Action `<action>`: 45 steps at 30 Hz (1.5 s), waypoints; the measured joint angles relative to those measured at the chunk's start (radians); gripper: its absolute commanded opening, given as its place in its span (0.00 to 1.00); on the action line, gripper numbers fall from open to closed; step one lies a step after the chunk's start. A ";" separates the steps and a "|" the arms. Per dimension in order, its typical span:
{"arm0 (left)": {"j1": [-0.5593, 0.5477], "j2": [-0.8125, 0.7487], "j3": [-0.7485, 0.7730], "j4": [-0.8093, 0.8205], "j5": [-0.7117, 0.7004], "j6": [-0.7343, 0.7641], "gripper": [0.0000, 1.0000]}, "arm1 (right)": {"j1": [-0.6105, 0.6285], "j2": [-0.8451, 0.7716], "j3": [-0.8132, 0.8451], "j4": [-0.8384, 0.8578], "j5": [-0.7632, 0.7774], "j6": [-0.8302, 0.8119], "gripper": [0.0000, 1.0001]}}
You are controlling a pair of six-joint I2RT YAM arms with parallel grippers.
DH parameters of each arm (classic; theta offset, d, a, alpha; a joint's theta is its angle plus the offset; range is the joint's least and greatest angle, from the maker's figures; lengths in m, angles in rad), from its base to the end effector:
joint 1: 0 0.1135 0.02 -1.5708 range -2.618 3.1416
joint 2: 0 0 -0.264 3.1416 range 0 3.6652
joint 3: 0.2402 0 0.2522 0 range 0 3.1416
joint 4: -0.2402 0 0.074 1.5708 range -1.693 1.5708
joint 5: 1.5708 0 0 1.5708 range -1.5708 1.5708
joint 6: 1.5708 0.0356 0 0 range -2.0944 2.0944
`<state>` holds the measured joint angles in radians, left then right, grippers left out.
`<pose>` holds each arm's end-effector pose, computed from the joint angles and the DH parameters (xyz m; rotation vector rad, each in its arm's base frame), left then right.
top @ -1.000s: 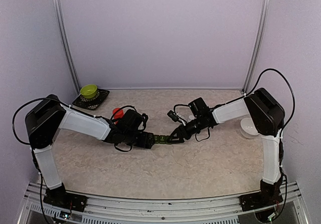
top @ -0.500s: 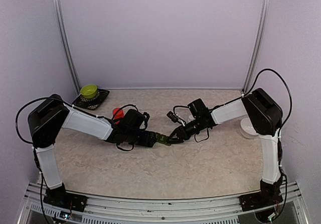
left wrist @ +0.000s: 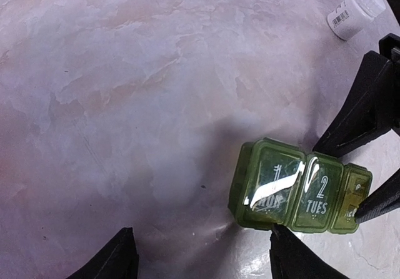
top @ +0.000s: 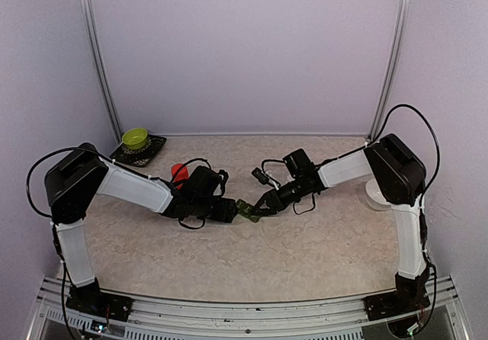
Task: Sort the pills into containers
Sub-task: Pick up the pill container from the center of the board.
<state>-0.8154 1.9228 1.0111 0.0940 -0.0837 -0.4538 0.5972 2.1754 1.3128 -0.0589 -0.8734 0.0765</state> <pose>0.2650 -0.2770 0.1245 0.3996 2.4108 -0.4904 0.3432 0.2664 0.1065 -1.0152 2.2969 1.3688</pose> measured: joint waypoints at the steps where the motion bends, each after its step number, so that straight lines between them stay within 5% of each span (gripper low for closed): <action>1: 0.000 0.000 0.000 0.001 0.000 0.000 0.69 | 0.002 0.004 0.005 0.000 0.000 0.003 0.47; 45: 0.010 -0.031 0.002 -0.064 -0.002 -0.012 0.69 | 0.061 0.001 0.069 -0.095 0.126 0.014 0.46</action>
<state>-0.8055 1.8919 1.0126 0.0303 -0.0856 -0.4656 0.6579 2.1765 1.3815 -0.1543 -0.7471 0.0910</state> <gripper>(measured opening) 0.688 0.464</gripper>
